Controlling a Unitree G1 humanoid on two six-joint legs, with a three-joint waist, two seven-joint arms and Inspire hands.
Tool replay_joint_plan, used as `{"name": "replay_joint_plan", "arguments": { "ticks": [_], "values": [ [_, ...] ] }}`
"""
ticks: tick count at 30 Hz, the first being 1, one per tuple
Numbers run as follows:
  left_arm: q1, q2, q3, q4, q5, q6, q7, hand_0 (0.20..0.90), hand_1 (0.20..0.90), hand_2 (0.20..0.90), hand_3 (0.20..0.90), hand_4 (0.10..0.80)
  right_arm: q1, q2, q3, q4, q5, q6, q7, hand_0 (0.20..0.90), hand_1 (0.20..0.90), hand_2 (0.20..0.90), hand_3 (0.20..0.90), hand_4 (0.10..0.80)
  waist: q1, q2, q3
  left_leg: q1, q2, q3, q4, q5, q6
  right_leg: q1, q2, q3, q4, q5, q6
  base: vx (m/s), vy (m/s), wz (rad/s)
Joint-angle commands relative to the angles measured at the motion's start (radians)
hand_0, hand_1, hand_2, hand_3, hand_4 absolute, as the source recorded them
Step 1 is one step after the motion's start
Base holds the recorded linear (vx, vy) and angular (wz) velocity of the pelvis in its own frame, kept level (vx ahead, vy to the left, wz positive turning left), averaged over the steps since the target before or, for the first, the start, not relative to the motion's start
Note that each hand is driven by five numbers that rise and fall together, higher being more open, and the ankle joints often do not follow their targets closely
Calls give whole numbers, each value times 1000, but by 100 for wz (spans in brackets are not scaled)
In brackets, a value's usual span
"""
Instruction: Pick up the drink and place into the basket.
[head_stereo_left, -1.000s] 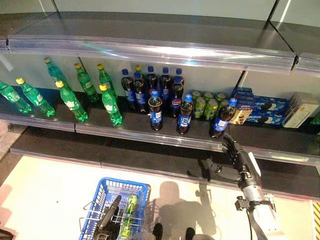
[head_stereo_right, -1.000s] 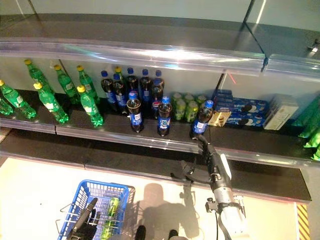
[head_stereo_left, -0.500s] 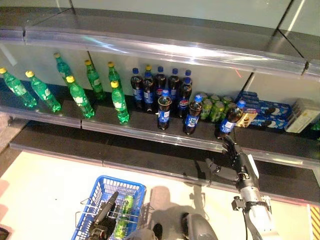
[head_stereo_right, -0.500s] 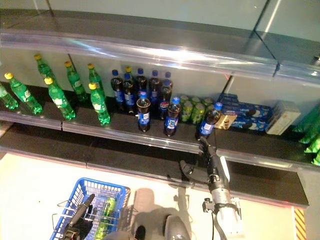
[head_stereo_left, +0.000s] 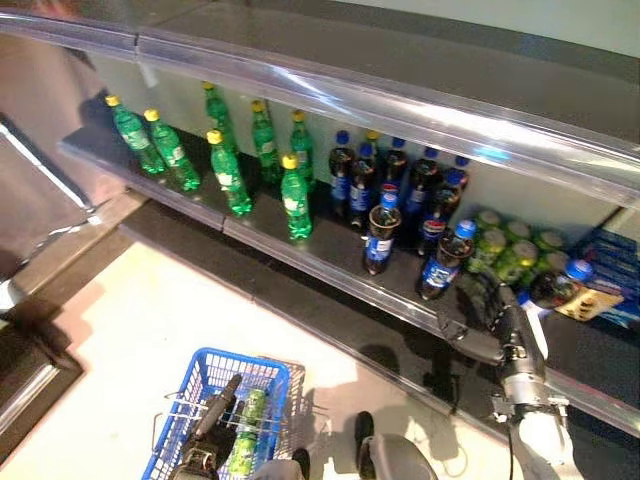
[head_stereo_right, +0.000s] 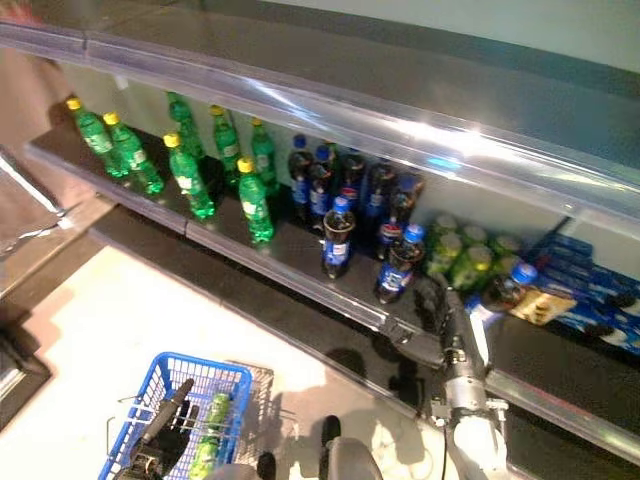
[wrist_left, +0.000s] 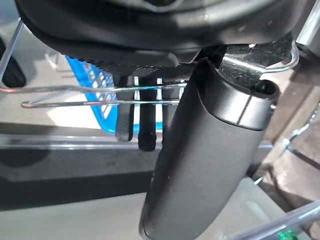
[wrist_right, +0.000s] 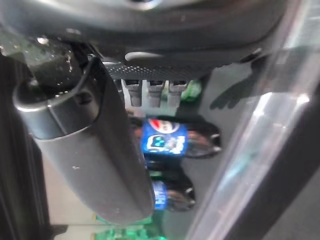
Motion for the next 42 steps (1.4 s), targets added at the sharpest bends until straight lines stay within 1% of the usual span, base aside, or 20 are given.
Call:
{"name": "replay_joint_plan", "arguments": {
  "ticks": [1,3,7,9,14,19,23,28,29,31,35,36,38,42],
  "values": [
    [-12,54,12,-130,-9,-58,-82,300,300,300,200,100,2,-45,-20,-113,25,-103,4,900,900,900,900,800,-16,-12,-100,-38,-34,3,58,-40,2,45,-26,60,-87,13,139,39,34,-7],
    [3,56,18,-135,-2,-57,-87,300,300,300,200,100,17,-32,-24,-112,27,-119,14,900,900,900,900,800,-18,-14,-96,-32,-38,2,57,-41,9,40,-22,72,-82,20,147,35,15,-6],
    [-5,70,26,-112,3,-55,-96,300,300,300,200,100,14,-24,-23,-108,28,-138,4,900,900,900,900,800,-30,-20,-78,-8,-50,-8,48,-45,28,10,-12,96,-57,41,169,29,27,-8],
    [-6,73,26,-108,6,-54,-99,300,300,300,200,100,12,-20,-23,-111,35,-137,0,900,900,900,900,800,-31,-22,-73,-3,-55,-11,50,-47,34,6,-11,101,-51,47,173,41,27,-5],
    [2,83,27,-95,15,-48,-106,300,300,300,200,100,10,-2,-41,-115,40,-141,-44,900,900,900,900,800,-31,-30,-51,10,-70,-12,59,-49,48,-2,-16,96,-36,68,188,67,28,1],
    [15,94,34,-85,25,-33,-110,300,300,300,200,100,8,7,-59,-126,34,-133,-78,900,900,900,900,800,-26,-34,-30,14,-81,-9,90,-56,60,2,-23,96,-23,81,192,105,6,0],
    [25,103,38,-87,36,-17,-106,300,300,300,200,100,8,1,-64,-137,52,-111,-73,900,900,900,900,800,-20,-34,-21,15,-85,-9,112,-57,63,10,-26,96,-15,86,193,132,-12,-3],
    [53,119,43,-81,62,6,-109,300,300,300,200,100,10,-14,-72,-145,96,-39,-61,900,900,900,900,800,-11,-36,-6,15,-84,-4,153,-60,63,11,-30,98,19,83,194,197,-37,-7],
    [59,127,45,-84,71,15,-111,300,300,300,200,100,15,-22,-76,-147,116,-24,-61,900,900,900,900,800,-10,-36,1,6,-82,-1,171,-60,62,6,-29,101,36,78,194,199,-50,-4],
    [67,135,45,-92,79,21,-112,300,300,300,200,100,24,-25,-81,-144,135,-22,-61,900,900,900,900,800,-9,-36,13,-9,-80,-1,194,-61,60,-5,-28,105,57,73,194,162,-56,1],
    [71,157,30,-121,66,9,-113,300,300,300,200,100,18,-35,-77,-140,126,-52,-93,900,900,900,900,800,0,-28,50,-91,-76,-7,254,-59,59,-71,-23,105,117,61,190,6,-57,4],
    [50,167,18,-128,50,-1,-115,300,300,300,200,100,-15,-43,-69,-136,117,-66,-124,900,900,900,900,800,4,-23,60,-157,-76,-7,287,-60,59,-119,-21,108,145,53,187,-164,-26,5],
    [18,180,2,-132,39,-8,-118,300,300,300,200,100,-63,-54,-59,-127,114,-81,-164,900,900,900,900,800,10,-17,76,-226,-77,-10,317,-60,57,-170,-20,108,173,43,185,-272,-38,6],
    [-36,188,-40,-144,17,-28,-97,300,300,300,200,100,-140,-60,-29,-137,84,-92,-263,900,900,900,900,800,21,-9,108,-327,-82,-21,366,-58,53,-239,-17,101,223,23,182,-179,-54,10]
  ]
}}
